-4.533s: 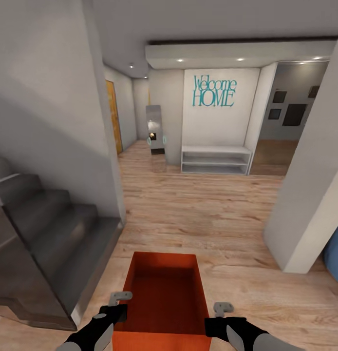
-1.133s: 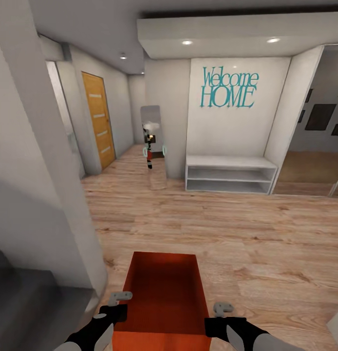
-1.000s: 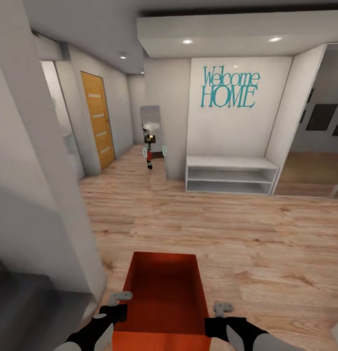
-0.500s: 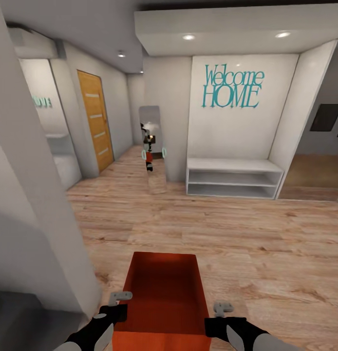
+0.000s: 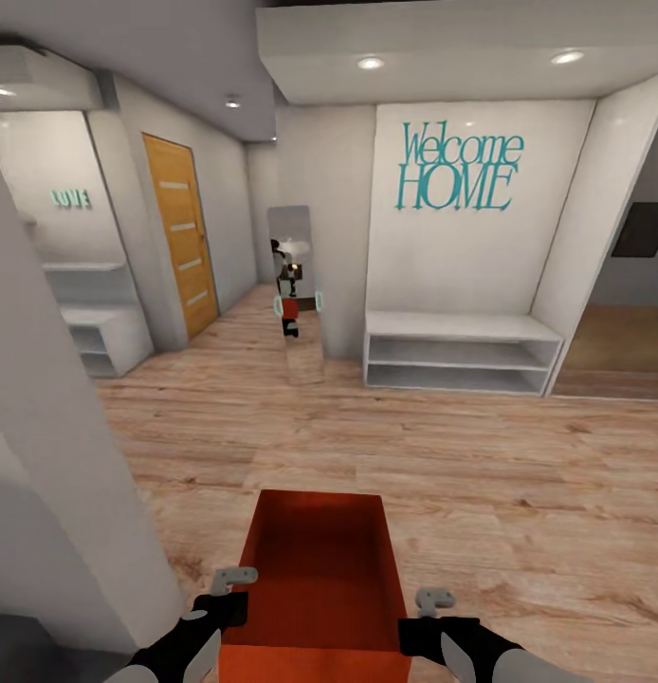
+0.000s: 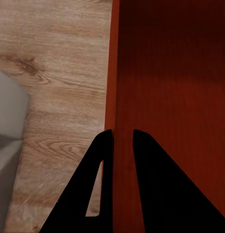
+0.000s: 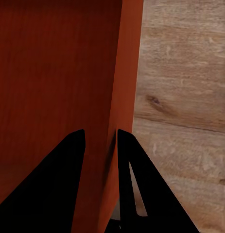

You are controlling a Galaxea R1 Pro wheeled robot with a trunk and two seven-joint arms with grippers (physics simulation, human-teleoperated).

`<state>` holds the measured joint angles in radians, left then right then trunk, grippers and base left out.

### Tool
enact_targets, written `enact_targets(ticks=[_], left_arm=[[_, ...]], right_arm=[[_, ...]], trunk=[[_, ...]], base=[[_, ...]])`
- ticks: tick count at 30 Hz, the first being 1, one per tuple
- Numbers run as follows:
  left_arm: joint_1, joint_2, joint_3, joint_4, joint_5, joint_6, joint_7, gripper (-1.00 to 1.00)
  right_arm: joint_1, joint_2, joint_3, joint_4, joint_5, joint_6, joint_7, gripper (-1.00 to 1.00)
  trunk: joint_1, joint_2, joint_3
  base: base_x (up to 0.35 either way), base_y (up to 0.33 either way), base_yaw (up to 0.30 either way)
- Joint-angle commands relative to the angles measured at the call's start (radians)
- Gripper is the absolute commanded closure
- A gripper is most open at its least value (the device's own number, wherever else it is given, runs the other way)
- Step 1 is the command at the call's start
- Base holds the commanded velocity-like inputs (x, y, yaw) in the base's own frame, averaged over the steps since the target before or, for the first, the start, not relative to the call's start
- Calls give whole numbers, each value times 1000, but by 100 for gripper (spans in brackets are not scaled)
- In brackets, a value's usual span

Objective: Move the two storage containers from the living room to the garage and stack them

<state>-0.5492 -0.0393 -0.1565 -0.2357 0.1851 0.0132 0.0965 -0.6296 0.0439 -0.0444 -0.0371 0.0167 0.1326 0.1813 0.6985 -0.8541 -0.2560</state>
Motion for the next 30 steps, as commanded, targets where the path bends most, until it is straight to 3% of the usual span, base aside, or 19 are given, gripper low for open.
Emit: enact_targets(ticks=[1,30], left_arm=[[0,1,-28,2,23,2,-26,100],[0,1,-28,2,23,2,-26,100]], right_arm=[[-1,-24,-20,-63,4,-27,0,100],[0,-24,-20,-63,5,-27,2,100]], trunk=[[1,-1,-1],[1,-1,-1]], base=[[328,0,0],[328,0,0]])
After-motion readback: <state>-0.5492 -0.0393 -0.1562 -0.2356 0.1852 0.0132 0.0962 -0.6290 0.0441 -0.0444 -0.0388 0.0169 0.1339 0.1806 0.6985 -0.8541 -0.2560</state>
